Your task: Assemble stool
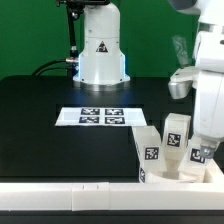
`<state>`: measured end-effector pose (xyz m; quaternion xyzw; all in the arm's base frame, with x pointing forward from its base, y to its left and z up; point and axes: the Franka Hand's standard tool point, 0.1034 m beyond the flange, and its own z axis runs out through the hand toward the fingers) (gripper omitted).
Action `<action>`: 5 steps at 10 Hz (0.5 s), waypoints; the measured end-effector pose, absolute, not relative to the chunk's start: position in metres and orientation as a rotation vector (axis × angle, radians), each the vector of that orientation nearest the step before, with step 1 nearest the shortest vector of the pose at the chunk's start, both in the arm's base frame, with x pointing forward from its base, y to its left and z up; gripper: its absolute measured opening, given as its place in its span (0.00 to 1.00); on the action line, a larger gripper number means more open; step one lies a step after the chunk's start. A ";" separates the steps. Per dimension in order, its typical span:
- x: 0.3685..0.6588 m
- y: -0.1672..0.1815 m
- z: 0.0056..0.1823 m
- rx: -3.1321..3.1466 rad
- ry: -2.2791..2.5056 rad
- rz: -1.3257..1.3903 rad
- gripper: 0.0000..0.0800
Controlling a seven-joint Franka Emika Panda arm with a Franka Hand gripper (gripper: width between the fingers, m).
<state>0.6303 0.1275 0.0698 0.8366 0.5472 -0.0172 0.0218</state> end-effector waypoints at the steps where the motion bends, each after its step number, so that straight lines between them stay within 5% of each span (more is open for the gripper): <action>1: 0.630 0.123 0.069 2.600 1.685 -0.056 0.81; 2: 0.630 0.123 0.069 2.616 1.660 -0.056 0.81; 4: 0.630 0.122 0.069 2.642 1.618 -0.055 0.49; 5: 0.630 0.122 0.068 2.714 1.490 -0.053 0.49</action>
Offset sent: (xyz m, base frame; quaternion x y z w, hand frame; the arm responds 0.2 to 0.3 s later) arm 0.0000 0.0000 0.0000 0.0000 0.0000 0.0000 1.0000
